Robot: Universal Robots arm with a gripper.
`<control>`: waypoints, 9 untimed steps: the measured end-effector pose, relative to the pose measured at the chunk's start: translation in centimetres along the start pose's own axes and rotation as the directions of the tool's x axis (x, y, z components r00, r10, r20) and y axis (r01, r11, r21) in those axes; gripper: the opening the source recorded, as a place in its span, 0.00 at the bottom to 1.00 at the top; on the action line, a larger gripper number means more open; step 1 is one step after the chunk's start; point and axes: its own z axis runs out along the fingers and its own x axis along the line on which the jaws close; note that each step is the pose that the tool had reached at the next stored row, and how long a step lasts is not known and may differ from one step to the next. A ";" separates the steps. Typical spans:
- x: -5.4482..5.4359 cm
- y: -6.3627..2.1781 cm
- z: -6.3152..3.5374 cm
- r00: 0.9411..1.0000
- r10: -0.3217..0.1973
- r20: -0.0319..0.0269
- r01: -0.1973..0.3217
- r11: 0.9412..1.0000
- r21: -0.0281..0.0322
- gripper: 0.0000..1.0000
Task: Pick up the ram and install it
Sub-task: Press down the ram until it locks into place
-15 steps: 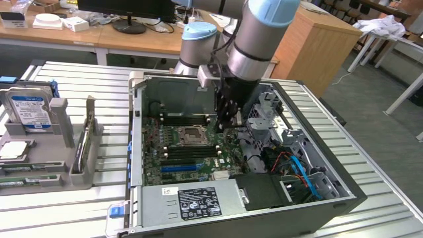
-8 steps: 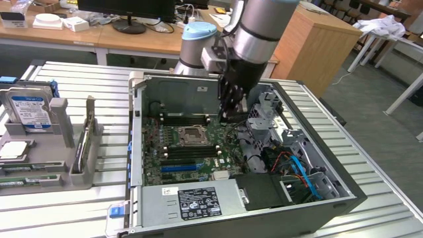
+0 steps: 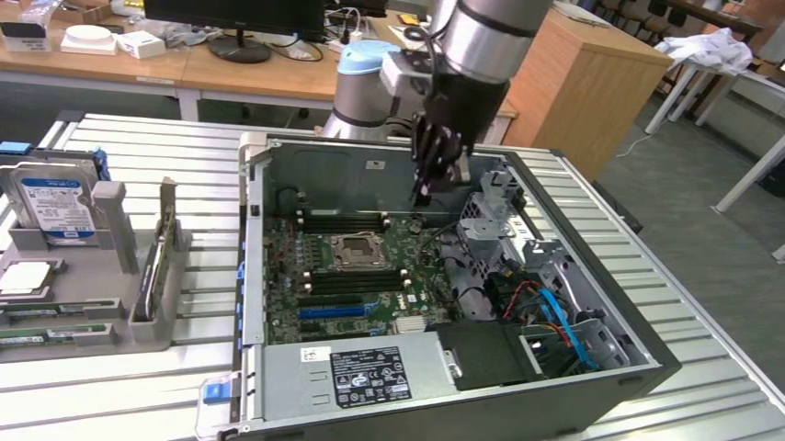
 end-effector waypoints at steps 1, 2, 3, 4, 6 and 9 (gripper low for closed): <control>0.0 0.01 -0.30 1.000 0.000 0.000 0.000 1.000 0.000 0.10; 0.0 0.02 -0.56 1.000 0.000 0.000 0.000 1.000 0.000 0.10; 0.0 0.03 -0.79 1.000 0.000 0.000 0.000 1.000 0.000 0.10; 0.0 0.04 -0.94 1.000 0.000 0.000 0.000 1.000 0.000 0.10; 0.0 0.05 -1.08 1.000 0.000 0.000 0.000 1.000 0.000 0.10; -0.1 0.05 -1.08 1.000 0.000 0.000 0.000 1.000 0.000 0.10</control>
